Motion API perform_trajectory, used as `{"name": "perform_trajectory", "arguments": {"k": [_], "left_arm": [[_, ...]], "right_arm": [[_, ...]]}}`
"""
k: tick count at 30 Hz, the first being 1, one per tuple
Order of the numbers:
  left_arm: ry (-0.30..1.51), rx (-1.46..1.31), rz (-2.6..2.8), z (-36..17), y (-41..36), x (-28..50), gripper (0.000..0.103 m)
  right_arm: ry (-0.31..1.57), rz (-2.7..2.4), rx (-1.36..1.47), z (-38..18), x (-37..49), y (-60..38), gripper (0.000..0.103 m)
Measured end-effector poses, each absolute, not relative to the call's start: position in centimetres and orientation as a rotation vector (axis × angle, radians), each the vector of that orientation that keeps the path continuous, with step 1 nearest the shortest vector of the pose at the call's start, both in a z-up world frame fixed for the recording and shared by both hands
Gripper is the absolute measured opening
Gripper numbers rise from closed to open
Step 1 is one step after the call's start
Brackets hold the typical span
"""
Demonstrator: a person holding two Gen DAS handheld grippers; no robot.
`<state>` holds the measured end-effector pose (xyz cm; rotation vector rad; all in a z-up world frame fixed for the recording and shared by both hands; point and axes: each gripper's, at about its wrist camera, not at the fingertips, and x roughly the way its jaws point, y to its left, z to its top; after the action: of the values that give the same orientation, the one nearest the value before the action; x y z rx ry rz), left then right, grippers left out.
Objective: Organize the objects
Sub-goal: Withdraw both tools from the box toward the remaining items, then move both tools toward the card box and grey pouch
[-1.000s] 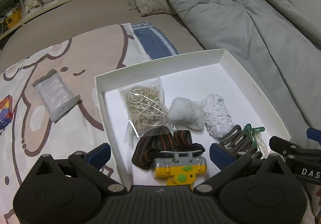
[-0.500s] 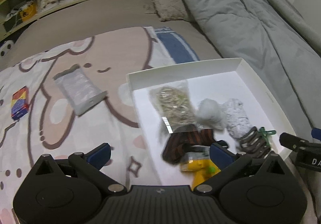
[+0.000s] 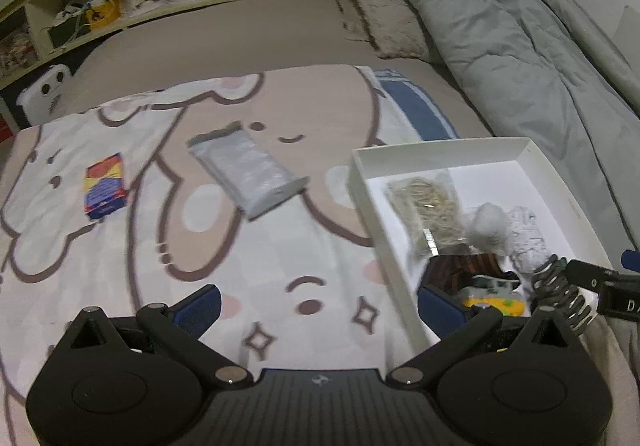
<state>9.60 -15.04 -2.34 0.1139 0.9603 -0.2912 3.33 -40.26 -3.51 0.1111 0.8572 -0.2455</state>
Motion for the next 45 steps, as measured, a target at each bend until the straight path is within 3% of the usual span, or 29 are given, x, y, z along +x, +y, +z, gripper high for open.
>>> {"name": "perform_trajectory", "arguments": {"k": [22, 45], "left_arm": [[0.901, 0.028, -0.151, -1.3, -2.1, 8.1, 0.103], [0.826, 0.005, -0.098, -2.9, 1.4, 8.3, 0.103]], "right_arm": [[0.796, -0.071, 0.11, -2.9, 5.9, -31.3, 0.103], [0.684, 0.039, 0.083, -3.5, 6.0, -25.9, 0.103]]}}
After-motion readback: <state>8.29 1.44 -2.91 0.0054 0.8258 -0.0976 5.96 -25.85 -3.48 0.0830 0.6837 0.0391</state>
